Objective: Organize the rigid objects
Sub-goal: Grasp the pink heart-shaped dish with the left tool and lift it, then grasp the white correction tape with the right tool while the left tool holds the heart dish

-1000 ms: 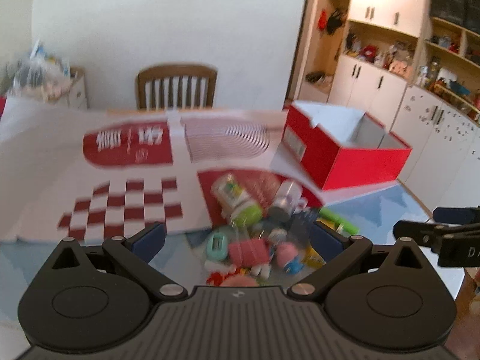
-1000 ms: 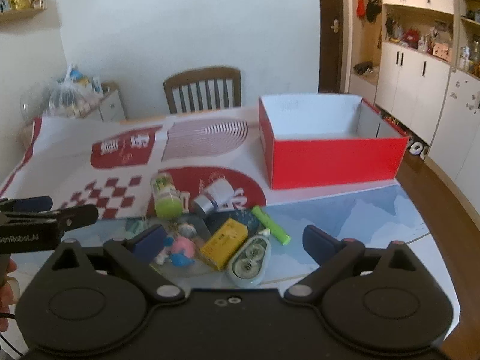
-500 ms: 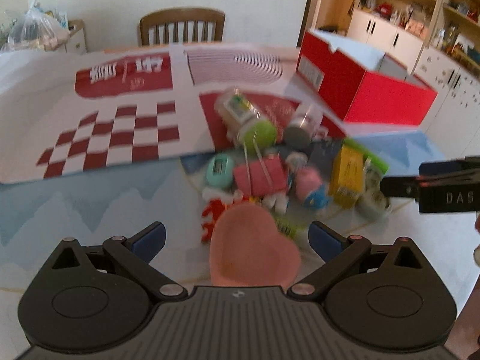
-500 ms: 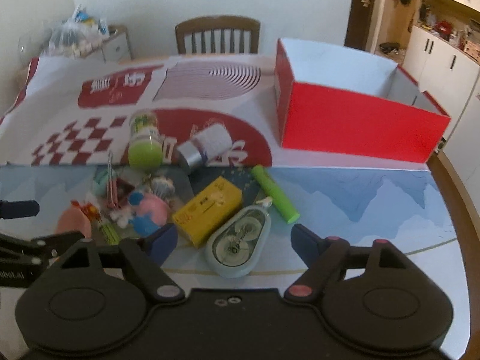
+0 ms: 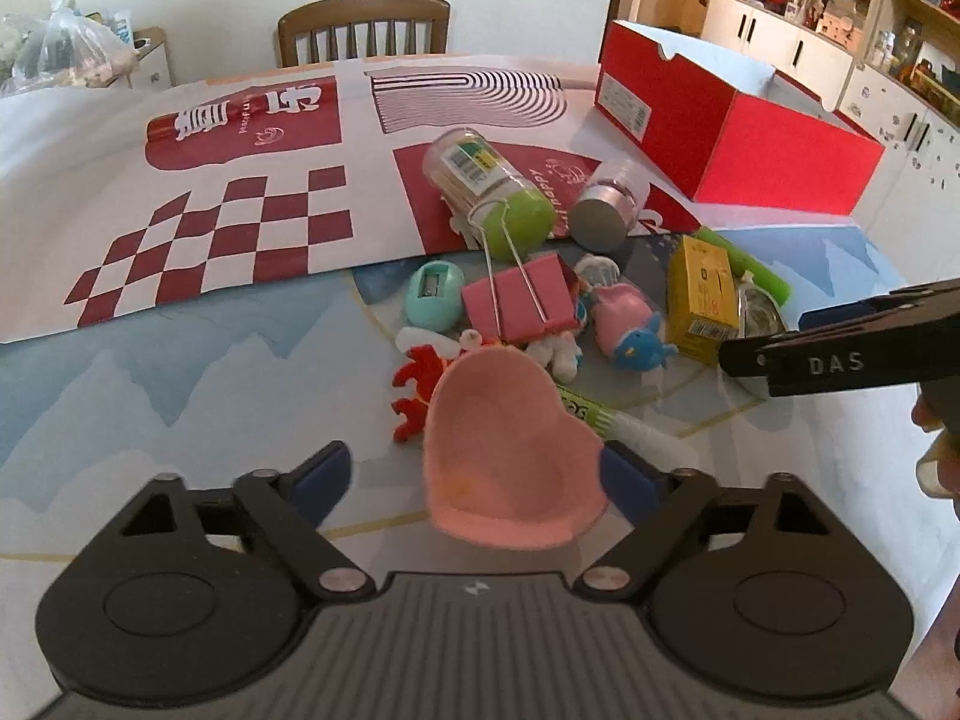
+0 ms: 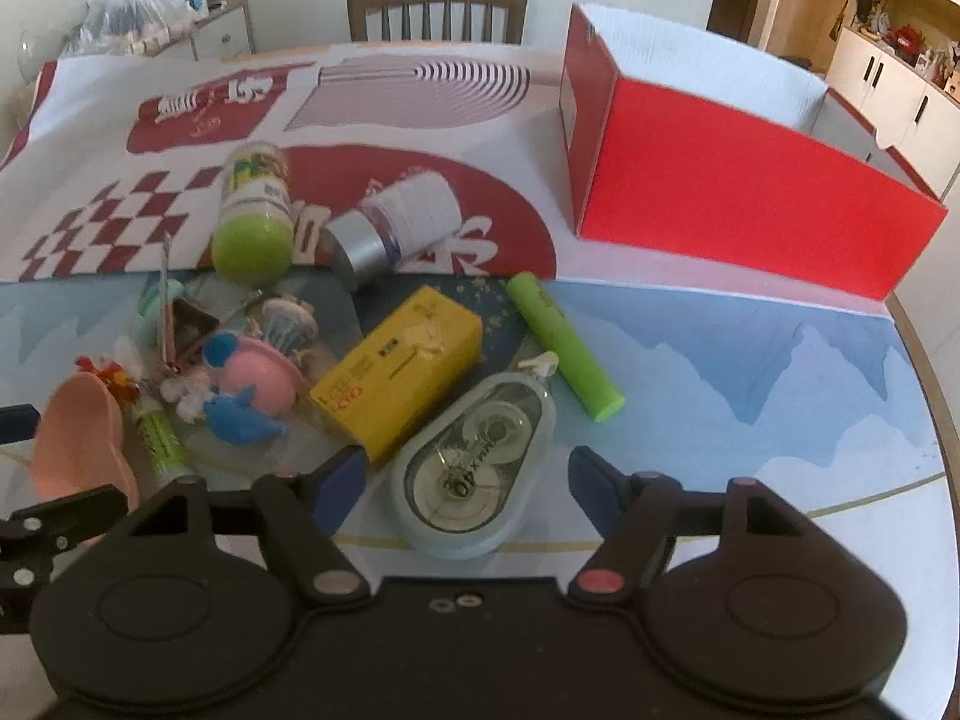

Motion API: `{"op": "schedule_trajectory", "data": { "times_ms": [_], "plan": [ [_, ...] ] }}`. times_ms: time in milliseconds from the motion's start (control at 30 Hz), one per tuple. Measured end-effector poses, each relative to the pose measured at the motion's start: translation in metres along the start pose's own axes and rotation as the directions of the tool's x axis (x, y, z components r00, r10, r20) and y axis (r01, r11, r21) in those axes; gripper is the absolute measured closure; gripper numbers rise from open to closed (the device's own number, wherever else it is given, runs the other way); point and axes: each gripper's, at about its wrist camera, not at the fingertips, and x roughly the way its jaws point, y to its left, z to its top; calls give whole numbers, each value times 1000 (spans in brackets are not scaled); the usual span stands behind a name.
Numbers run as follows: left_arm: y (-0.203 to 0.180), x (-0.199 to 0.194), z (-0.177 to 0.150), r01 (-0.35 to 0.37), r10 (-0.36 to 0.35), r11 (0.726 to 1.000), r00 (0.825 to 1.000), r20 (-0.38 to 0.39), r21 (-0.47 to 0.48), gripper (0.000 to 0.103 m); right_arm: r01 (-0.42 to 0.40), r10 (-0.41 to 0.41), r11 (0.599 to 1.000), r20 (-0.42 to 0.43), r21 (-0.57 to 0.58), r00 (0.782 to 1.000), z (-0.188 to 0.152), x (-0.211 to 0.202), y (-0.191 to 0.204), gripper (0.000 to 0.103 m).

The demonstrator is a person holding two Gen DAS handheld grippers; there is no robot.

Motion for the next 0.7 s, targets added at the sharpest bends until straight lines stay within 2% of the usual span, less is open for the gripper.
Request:
{"op": "schedule_trajectory", "data": {
  "times_ms": [67, 200, 267, 300, 333, 500, 567, 633, 700],
  "plan": [
    [-1, 2, -1, 4, -4, 1000, 1000, -10, 8, 25, 8, -8, 1000, -8, 1, 1000, -1, 4, 0, 33],
    [-7, 4, -4, 0, 0, 999, 1000, -6, 41, 27, 9, -9, 1000, -12, 13, 1000, 0, 8, -2, 37],
    [-10, 4, -4, 21, -20, 998, 1000, -5, 56, 41, 6, -6, 1000, -10, 13, 1000, 0, 8, -1, 39],
    [-11, 5, -4, 39, -38, 998, 999, -14, 57, 47, 2, -2, 1000, -8, 13, 1000, 0, 8, -1, 44],
    [-11, 4, -4, 41, -40, 997, 999, -10, 59, 47, 0, 0, 1000, -7, 13, 1000, 0, 8, -1, 44],
    [-19, -1, -2, -6, 7, 994, 1000, -6, 107, 46, 1, -1, 1000, -7, 15, 1000, -1, 7, -1, 44],
    [-19, -5, -1, 4, -3, 995, 1000, -7, 96, 41, -2, 2, 1000, -7, 17, 1000, 0, 7, -1, 44],
    [-18, -9, -2, 16, -16, 996, 1000, 2, 85, 27, -4, 4, 1000, -7, 20, 1000, 0, 7, -1, 44],
    [-17, -13, -3, 29, -31, 996, 999, 17, 79, 24, -6, 6, 1000, -7, 20, 1000, 0, 7, -1, 44]
  ]
}}
